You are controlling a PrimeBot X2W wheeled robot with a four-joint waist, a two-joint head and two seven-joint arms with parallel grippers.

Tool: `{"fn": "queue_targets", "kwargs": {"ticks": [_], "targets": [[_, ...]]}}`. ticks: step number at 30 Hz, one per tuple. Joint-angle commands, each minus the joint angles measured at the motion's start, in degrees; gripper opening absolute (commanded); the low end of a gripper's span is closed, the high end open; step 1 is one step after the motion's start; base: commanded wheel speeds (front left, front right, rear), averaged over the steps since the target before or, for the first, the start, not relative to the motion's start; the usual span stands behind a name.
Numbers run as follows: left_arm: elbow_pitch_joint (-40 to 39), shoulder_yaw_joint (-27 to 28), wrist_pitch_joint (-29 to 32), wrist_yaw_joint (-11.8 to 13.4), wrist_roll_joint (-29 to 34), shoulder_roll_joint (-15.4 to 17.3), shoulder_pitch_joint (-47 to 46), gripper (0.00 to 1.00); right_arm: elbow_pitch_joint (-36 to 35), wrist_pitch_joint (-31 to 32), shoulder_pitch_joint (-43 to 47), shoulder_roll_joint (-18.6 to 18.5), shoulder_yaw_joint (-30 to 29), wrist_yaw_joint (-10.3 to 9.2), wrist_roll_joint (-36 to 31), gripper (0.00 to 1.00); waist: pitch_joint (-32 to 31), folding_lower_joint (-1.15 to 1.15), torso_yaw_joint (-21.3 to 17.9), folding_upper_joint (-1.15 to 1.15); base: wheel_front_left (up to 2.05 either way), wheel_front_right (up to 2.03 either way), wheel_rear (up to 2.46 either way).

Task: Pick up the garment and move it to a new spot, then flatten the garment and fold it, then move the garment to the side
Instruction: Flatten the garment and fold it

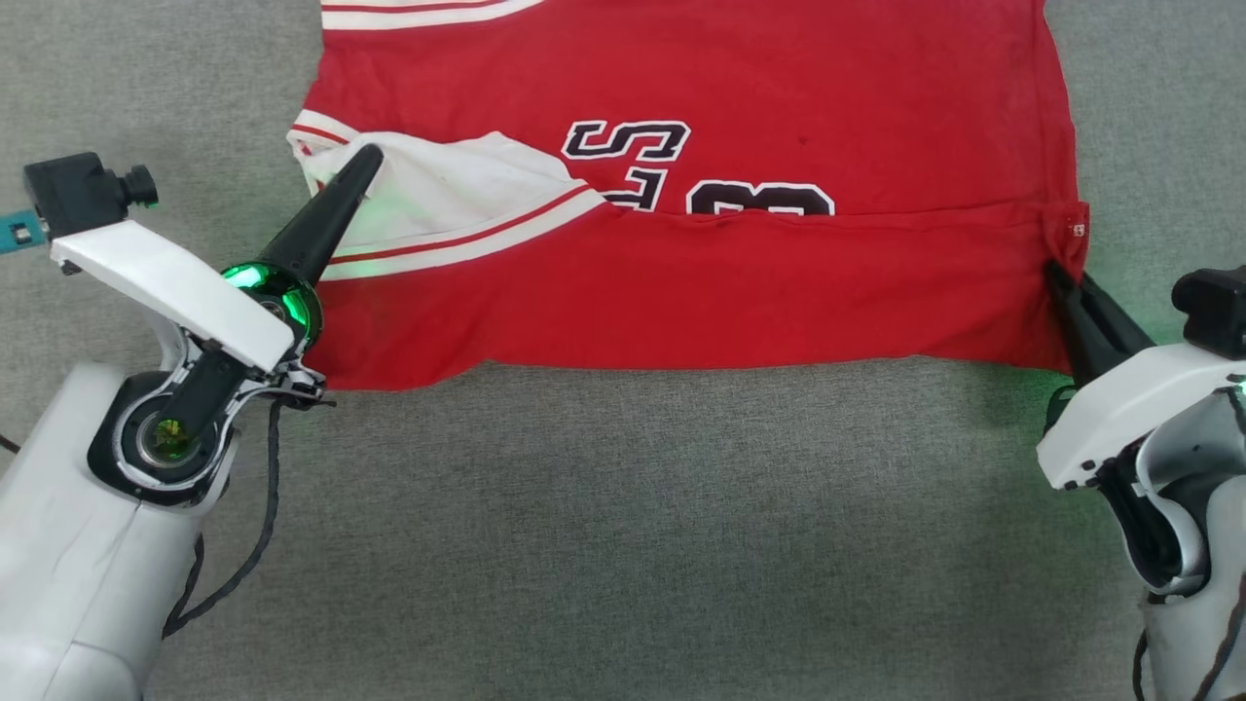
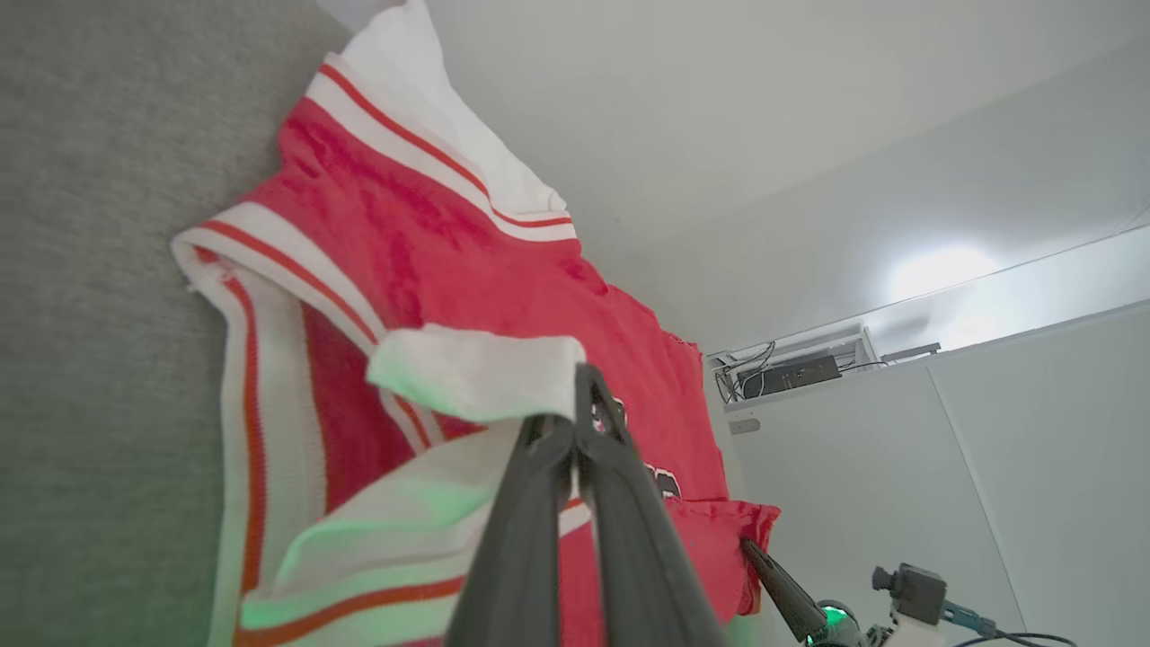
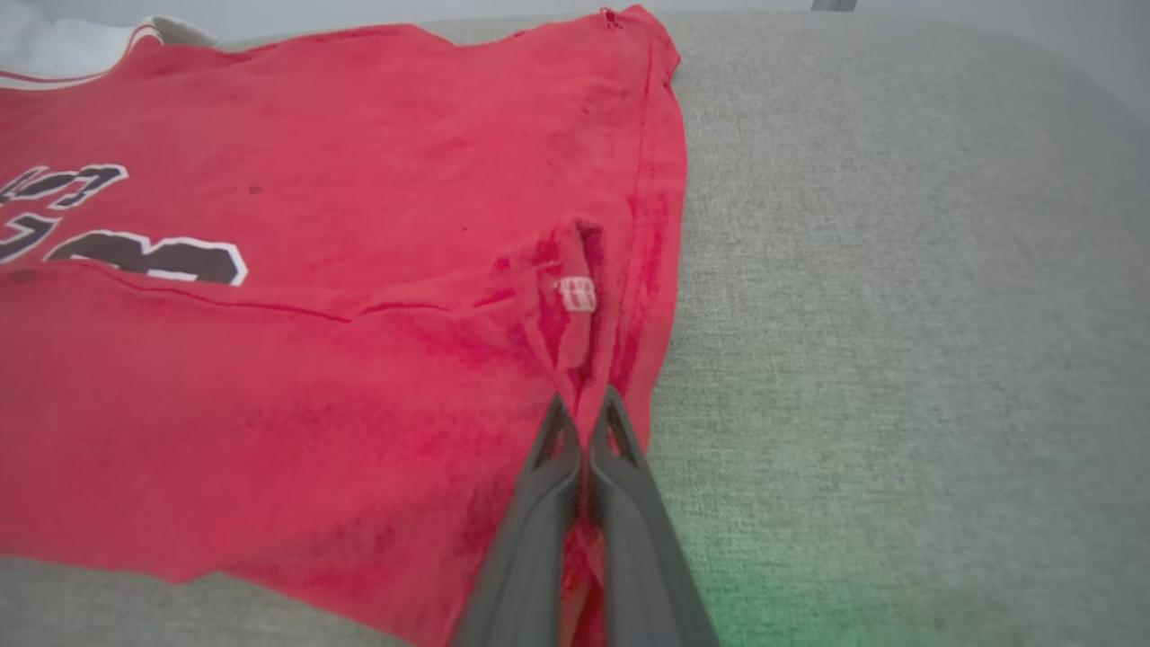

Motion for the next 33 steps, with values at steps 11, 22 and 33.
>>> {"fn": "queue_targets", "kwargs": {"ticks": [11, 22, 33], "targets": [[2.5, -6.2, -2.8, 0.0, 7.4, 4.0, -3.8, 1.00, 3.7, -4.1, -2.1, 0.4, 0.7, -0.13, -1.4, 1.00, -1.7, 0.00, -0.2, 0.00, 0.00, 0.00, 0.00], [-5.2, -17.3, 2.0, 0.0, 15.2, 16.1, -6.8, 1.00, 1.8, -4.1, 0.7, 0.0, -1.1, -0.13, -2.5, 1.00, -6.4, 0.00, 2.0, 0.00, 0.00, 0.00, 0.00], [-2.7, -23.3, 19.6, 4.5, 9.5, 18.7, -4.3, 1.00, 0.0, -3.4, 1.2, 1.3, -0.2, -0.12, -2.4, 1.00, -5.7, 0.00, 0.3, 0.00, 0.00, 0.00, 0.00]]}}
